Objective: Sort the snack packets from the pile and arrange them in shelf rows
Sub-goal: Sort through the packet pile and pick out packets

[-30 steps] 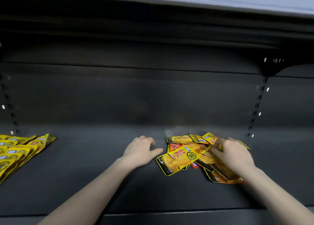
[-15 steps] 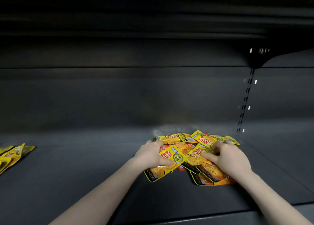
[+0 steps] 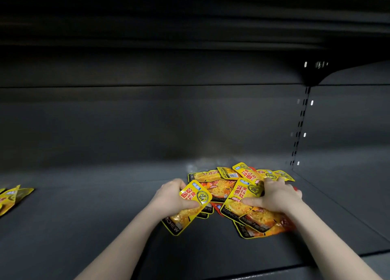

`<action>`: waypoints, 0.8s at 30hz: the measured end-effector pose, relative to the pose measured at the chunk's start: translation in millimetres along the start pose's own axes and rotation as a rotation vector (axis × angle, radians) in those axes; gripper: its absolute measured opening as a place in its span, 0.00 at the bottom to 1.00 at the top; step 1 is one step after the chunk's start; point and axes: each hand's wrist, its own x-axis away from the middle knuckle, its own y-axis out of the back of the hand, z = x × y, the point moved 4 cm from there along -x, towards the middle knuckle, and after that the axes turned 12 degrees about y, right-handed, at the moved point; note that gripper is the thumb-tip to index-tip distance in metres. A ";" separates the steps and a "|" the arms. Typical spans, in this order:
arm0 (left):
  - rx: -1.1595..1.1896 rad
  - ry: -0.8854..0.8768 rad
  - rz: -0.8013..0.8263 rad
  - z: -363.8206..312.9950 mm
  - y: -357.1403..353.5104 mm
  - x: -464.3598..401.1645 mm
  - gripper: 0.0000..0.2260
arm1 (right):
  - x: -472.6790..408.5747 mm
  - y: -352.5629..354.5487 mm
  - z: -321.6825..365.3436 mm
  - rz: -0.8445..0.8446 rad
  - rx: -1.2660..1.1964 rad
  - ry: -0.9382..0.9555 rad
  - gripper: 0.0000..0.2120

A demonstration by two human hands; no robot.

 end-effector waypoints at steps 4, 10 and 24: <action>0.009 0.002 -0.048 4.8 5.7 -4.2 0.19 | -6.5 0.1 4.1 0.005 -0.051 0.020 0.49; 0.028 0.013 -0.052 9.0 7.0 -5.6 0.19 | -13.3 -1.3 5.1 -0.045 -0.106 0.015 0.48; 0.102 0.026 -0.016 13.0 2.8 -6.8 0.17 | -26.6 2.8 6.4 -0.105 -0.236 0.198 0.26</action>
